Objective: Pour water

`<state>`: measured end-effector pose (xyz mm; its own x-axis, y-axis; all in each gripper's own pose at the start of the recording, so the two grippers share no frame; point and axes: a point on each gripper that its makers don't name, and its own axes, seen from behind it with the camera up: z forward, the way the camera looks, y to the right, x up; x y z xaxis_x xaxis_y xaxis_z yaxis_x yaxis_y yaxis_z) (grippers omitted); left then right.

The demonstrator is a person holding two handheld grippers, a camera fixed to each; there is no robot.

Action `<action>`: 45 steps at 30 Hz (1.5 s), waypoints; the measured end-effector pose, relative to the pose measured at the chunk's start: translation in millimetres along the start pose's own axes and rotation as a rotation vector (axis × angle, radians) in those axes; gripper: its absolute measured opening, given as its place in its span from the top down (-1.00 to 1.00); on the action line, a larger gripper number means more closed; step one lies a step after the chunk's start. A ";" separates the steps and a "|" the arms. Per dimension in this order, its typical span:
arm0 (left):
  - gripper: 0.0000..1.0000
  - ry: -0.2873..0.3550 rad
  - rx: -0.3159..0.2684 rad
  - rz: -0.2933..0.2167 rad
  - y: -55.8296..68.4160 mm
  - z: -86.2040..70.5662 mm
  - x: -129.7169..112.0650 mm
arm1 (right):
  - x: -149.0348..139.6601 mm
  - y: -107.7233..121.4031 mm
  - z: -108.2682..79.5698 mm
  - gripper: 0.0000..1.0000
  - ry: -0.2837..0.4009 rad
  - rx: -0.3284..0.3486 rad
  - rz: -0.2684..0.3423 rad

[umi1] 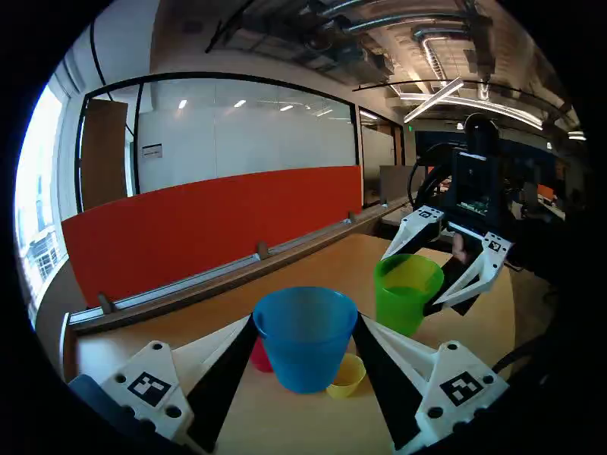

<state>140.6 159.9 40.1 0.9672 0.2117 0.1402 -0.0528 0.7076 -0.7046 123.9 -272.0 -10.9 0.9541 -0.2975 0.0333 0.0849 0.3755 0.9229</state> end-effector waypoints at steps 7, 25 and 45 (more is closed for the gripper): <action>-0.75 -0.030 -0.016 -0.014 5.8 3.2 -20.7 | -18.0 -2.1 -0.9 -0.83 -0.037 0.006 0.009; -0.75 -0.107 -0.073 0.013 32.8 11.9 -70.0 | -51.3 -12.7 -5.5 -0.84 -0.105 0.027 0.029; -0.75 -0.212 -0.120 -0.005 57.2 18.9 -137.2 | -100.2 -31.2 -6.1 -0.84 -0.183 0.065 0.065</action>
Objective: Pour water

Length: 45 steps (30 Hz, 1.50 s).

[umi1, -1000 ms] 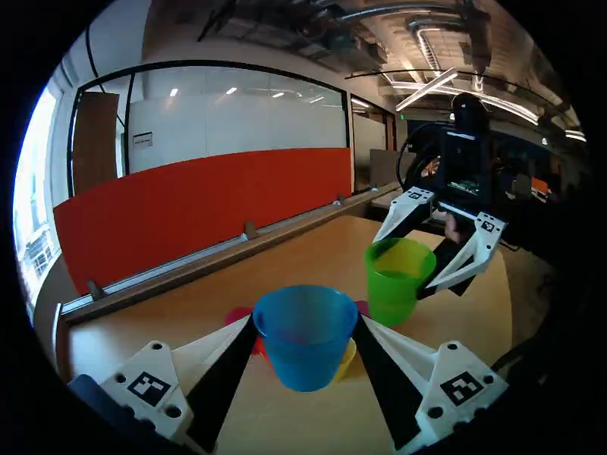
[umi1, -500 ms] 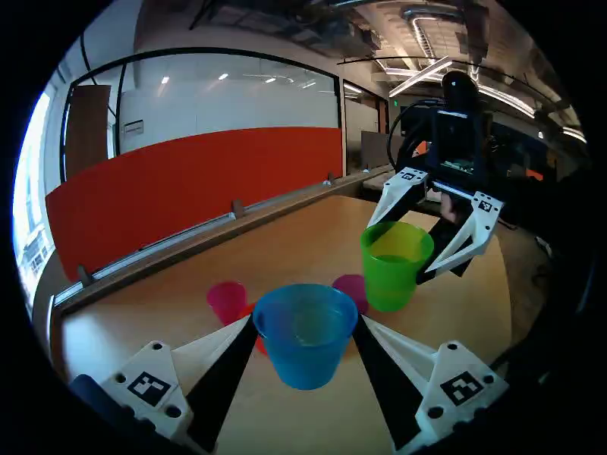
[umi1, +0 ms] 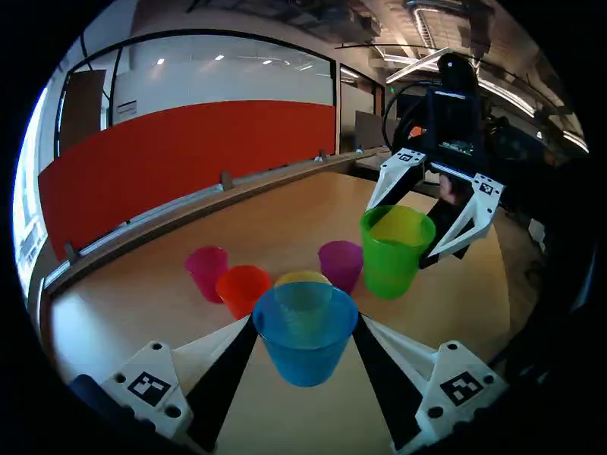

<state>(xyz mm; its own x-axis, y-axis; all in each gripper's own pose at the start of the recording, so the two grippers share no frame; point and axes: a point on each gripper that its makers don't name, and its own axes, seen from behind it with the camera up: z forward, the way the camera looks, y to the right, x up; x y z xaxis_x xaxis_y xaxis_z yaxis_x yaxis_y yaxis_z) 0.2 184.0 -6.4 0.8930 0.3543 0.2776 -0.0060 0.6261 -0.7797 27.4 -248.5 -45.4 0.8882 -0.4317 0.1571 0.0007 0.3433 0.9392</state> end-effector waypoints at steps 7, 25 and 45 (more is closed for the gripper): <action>-0.75 -0.032 -0.003 0.008 4.9 4.9 -21.4 | -20.2 -3.7 5.1 -0.84 -0.033 0.008 -0.005; -0.75 -0.115 -0.035 0.031 19.0 18.0 -57.7 | -69.3 -10.1 20.1 -0.84 -0.118 0.037 0.015; -0.75 -0.107 -0.042 0.014 20.7 18.4 -70.7 | -100.4 -14.0 32.5 -0.84 -0.163 0.040 0.015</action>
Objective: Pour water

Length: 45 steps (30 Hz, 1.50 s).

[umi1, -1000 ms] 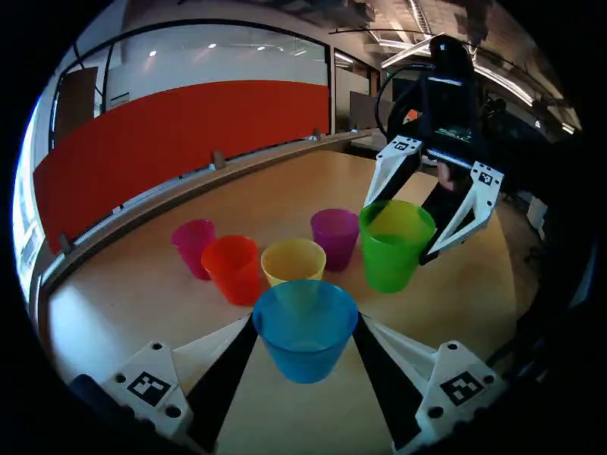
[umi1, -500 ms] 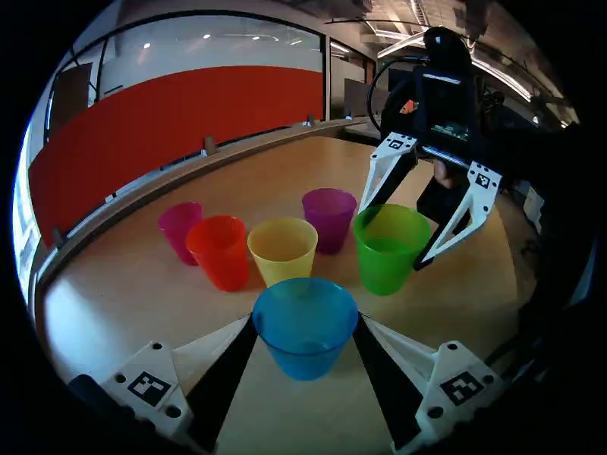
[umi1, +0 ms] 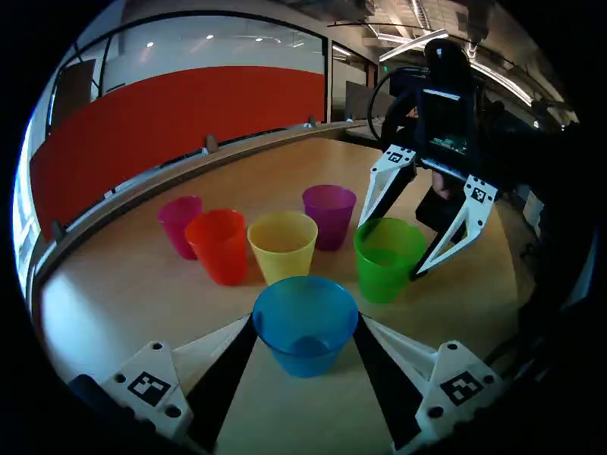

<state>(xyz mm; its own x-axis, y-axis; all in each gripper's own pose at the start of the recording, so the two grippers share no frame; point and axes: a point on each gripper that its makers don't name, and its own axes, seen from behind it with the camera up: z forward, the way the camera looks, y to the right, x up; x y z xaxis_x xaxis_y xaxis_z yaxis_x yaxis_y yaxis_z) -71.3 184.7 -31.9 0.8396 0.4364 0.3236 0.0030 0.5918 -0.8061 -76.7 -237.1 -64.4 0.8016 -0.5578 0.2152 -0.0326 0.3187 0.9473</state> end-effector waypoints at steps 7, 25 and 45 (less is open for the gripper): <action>-0.74 -0.002 0.010 0.007 -2.6 -1.8 -8.6 | -6.8 -1.5 0.7 -0.84 -0.014 -0.007 -0.013; -0.74 -0.022 0.015 0.023 0.0 0.6 -13.8 | -10.6 -1.7 -2.7 -0.85 -0.021 -0.018 -0.010; -0.77 -0.057 0.018 0.028 3.5 0.5 -21.8 | -14.6 -1.2 -5.4 -1.00 -0.016 -0.026 0.008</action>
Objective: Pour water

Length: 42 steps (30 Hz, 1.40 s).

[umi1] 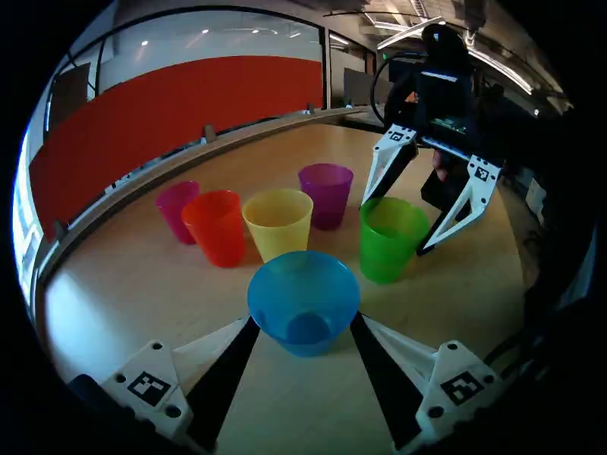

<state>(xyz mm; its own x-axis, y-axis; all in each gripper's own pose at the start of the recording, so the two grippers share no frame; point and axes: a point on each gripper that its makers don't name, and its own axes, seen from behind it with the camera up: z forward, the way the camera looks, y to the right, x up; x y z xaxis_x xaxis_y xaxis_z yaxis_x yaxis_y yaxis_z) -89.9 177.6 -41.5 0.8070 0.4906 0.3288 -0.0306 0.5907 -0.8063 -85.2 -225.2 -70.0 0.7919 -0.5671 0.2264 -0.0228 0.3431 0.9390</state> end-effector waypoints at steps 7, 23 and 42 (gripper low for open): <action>-0.81 -0.017 0.009 -0.005 -3.1 -0.3 -5.1 | -6.9 0.7 -1.5 -1.00 -0.008 -0.008 0.007; -0.82 -0.046 0.070 -0.014 -20.2 -22.9 -18.2 | -25.0 7.7 -25.3 -1.00 -0.017 -0.057 0.037; -0.82 -0.043 0.183 -0.041 -42.1 -60.8 -27.5 | -42.1 32.7 -77.2 -1.00 -0.005 -0.211 0.107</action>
<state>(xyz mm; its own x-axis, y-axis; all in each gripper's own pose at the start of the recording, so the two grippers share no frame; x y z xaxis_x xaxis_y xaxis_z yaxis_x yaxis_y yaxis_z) -74.9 100.3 -46.5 0.7837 0.4884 0.3837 -0.1079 0.7155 -0.6902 -72.1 -132.3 -68.8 0.7890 -0.5224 0.3234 0.0217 0.5498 0.8350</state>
